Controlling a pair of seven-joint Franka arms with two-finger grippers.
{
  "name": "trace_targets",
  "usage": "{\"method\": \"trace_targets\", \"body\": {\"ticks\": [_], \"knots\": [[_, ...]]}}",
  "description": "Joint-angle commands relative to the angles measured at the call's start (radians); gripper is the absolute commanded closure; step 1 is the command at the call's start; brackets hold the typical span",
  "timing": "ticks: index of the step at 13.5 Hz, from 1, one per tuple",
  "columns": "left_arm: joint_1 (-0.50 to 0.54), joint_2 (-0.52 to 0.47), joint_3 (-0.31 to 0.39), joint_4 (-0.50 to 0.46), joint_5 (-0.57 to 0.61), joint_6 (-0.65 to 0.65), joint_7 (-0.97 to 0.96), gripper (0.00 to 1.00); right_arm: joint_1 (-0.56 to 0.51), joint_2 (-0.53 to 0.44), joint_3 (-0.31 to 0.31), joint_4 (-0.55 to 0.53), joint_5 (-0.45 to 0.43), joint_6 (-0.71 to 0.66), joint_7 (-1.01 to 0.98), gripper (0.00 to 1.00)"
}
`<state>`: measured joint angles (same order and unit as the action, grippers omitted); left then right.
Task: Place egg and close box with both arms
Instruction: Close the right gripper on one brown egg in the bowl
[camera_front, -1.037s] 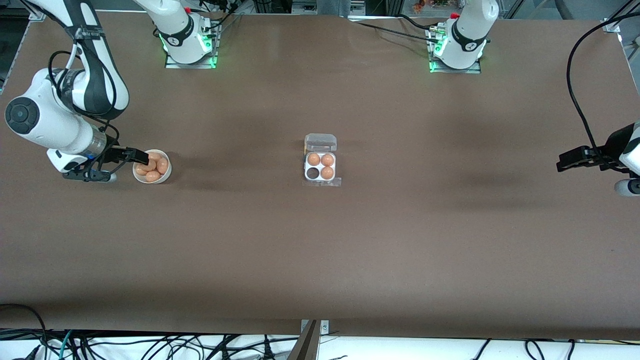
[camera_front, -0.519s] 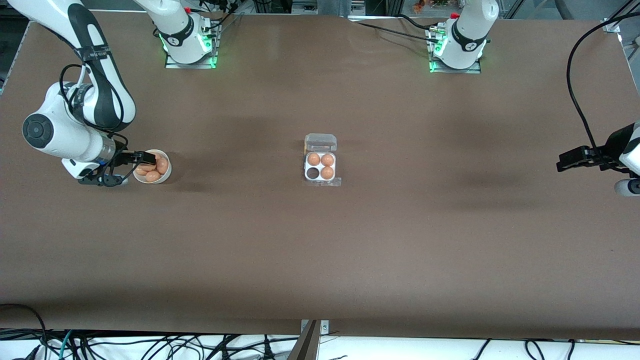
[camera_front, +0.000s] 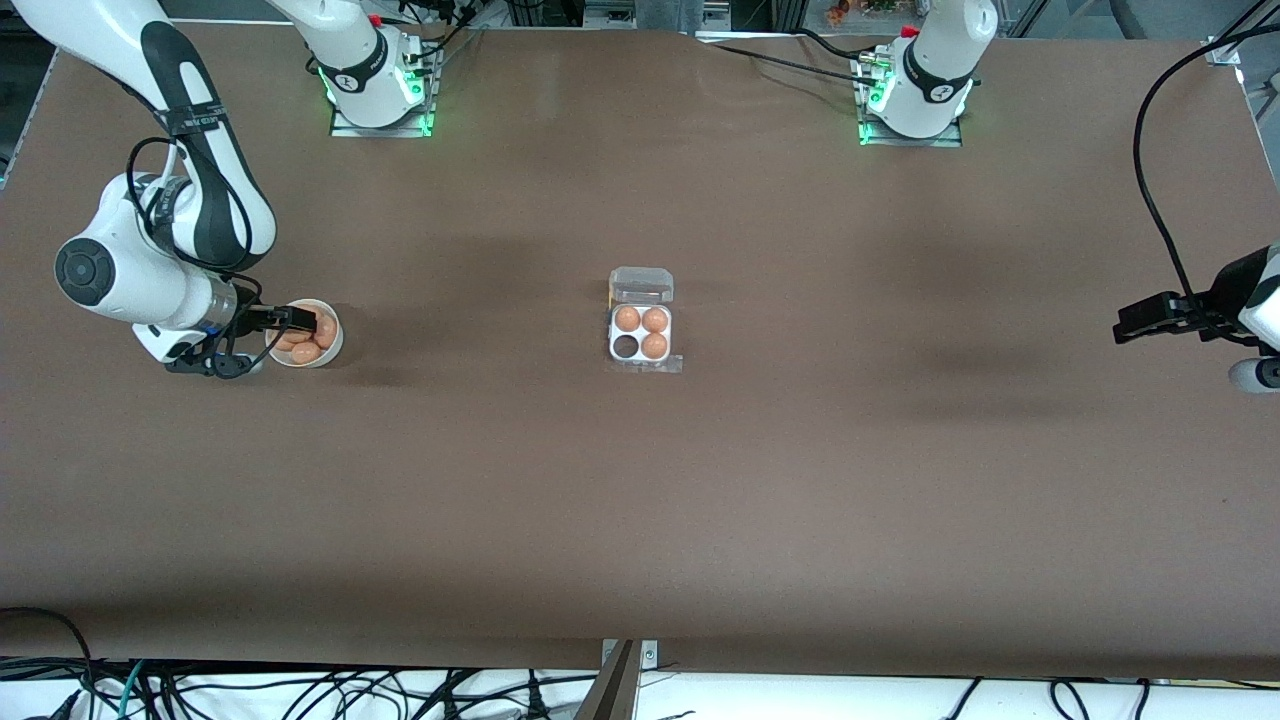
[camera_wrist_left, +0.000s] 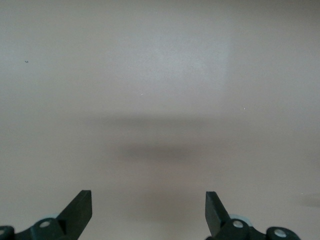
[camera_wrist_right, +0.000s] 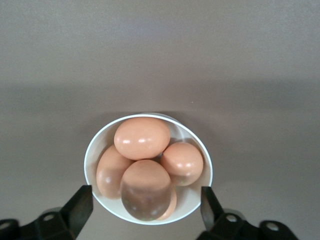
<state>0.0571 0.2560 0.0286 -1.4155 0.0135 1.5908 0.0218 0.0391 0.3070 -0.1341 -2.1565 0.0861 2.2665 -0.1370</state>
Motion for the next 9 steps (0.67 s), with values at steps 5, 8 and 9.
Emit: {"method": "trace_targets", "body": {"ticks": [5,8,9], "knots": [[0.003,0.005,-0.001,0.017,-0.004,-0.015,0.012,0.00,-0.008,0.023,0.010,0.018,0.021,0.001,-0.029,0.17],[0.001,0.005,-0.003,0.017,-0.004,-0.015,0.010,0.00,-0.004,0.023,0.011,0.018,0.021,-0.001,-0.027,0.23],[0.001,0.005,-0.003,0.017,-0.004,-0.015,0.009,0.00,-0.004,0.024,0.011,0.018,0.021,-0.001,-0.027,0.26]]}}
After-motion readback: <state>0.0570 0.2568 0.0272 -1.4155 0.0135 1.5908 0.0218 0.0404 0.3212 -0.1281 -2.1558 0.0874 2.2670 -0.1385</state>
